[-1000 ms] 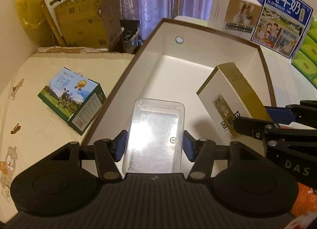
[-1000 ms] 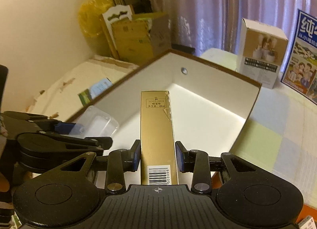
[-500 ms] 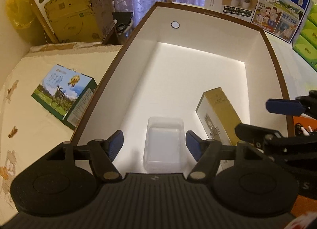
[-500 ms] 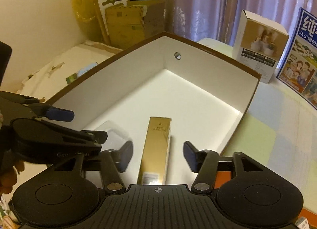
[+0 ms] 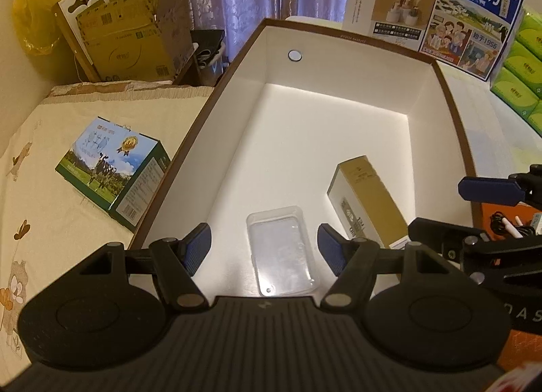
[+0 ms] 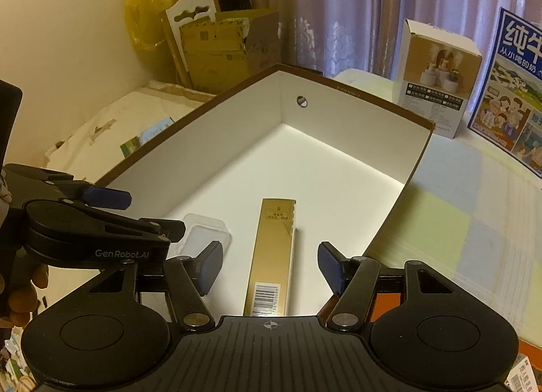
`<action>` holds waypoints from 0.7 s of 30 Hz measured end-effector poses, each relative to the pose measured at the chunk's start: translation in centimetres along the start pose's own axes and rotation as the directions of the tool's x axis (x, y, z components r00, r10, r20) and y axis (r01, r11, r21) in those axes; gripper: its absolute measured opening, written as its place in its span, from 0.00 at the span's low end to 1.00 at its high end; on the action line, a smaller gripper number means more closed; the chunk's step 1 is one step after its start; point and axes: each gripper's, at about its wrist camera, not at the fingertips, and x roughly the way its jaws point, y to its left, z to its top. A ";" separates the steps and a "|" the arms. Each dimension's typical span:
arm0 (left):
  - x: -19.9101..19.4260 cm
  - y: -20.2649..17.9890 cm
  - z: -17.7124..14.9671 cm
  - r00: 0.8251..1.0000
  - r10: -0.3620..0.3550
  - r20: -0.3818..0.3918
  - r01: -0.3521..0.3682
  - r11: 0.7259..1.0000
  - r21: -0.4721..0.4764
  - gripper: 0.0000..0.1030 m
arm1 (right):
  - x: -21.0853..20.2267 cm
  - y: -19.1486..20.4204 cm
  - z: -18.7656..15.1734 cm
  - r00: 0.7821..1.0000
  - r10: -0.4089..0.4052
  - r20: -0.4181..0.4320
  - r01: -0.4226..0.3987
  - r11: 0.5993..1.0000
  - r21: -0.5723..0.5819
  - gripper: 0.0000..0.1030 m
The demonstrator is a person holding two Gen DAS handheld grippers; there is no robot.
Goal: Organize rigid objects
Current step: 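Lower the gold box and clear tray into the open box, opening both grippers, then withdraw both tools from the box back toward the table items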
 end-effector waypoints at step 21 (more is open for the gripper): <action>-7.3 -5.3 -2.5 0.992 -0.080 0.099 0.080 0.997 0.008 0.64 | -10.3 -2.7 -4.5 0.989 0.037 0.145 -0.049 0.996 0.079 0.58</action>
